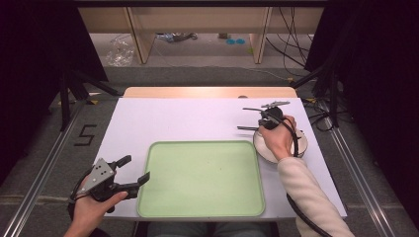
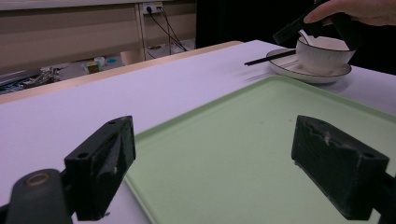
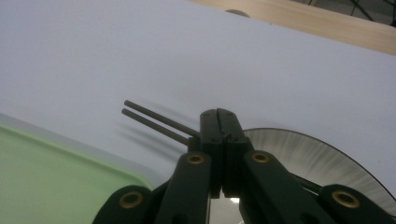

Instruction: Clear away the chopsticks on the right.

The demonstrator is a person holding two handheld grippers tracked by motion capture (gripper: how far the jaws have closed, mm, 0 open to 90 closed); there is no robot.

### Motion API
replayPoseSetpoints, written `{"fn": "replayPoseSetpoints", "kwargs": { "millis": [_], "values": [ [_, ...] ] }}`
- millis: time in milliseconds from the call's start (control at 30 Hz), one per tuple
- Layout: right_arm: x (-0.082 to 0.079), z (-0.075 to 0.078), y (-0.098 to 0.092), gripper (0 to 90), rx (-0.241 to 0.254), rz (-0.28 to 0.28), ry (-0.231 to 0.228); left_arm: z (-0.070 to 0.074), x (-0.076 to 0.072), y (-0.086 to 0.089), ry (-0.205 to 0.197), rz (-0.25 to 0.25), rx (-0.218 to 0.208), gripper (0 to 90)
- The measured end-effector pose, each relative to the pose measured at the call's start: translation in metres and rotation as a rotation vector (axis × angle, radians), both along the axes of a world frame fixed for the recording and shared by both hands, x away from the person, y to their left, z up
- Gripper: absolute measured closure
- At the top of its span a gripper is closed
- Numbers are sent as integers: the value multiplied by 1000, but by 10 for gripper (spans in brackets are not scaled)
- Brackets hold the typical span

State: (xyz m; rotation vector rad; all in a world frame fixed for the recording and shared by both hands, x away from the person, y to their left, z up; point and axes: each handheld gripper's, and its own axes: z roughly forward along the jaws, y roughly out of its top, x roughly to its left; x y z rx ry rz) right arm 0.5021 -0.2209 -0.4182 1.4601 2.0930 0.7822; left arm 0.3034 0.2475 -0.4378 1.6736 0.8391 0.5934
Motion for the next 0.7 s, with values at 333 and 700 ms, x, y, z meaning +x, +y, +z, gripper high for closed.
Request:
{"fn": "replayPoseSetpoints", "kwargs": {
  "millis": [333,700],
  "values": [
    [23,-10,2,900,-30,-72,106,0,0,0,1,1,-1,137],
    [34,-17,4,900,-74,-93,157,0,0,0,4,2,-4,140]
  ]
}}
